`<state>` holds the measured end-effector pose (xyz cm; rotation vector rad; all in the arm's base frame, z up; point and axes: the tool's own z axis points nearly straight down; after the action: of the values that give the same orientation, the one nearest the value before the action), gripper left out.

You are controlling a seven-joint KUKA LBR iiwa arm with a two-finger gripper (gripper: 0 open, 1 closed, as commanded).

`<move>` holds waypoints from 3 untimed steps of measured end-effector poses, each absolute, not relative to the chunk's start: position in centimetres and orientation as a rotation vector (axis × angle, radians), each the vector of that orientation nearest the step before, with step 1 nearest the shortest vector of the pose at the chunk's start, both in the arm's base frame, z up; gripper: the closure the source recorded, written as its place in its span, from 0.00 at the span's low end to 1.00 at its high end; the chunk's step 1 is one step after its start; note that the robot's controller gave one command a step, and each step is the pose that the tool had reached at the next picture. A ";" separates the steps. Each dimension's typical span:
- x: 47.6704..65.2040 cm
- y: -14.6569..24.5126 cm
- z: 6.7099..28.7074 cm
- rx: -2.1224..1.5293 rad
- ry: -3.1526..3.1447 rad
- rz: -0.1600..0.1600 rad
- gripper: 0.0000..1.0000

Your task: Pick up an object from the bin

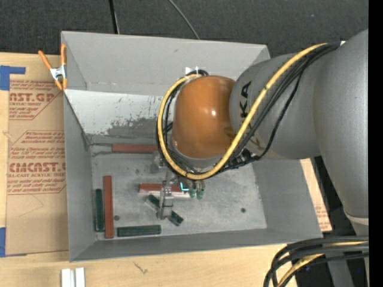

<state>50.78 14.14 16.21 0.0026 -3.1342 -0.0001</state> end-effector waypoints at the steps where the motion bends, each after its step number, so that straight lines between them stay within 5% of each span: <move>1: 51.0 14.1 16.6 0.000 -3.141 -0.002 0.00; 3: 52.2 11.9 6.8 -0.154 -3.137 0.000 0.00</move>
Offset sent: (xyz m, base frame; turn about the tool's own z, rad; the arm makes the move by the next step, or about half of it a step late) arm 0.0066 -0.0212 -0.0921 0.1984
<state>52.15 11.92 6.84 -0.1544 -3.1369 0.0001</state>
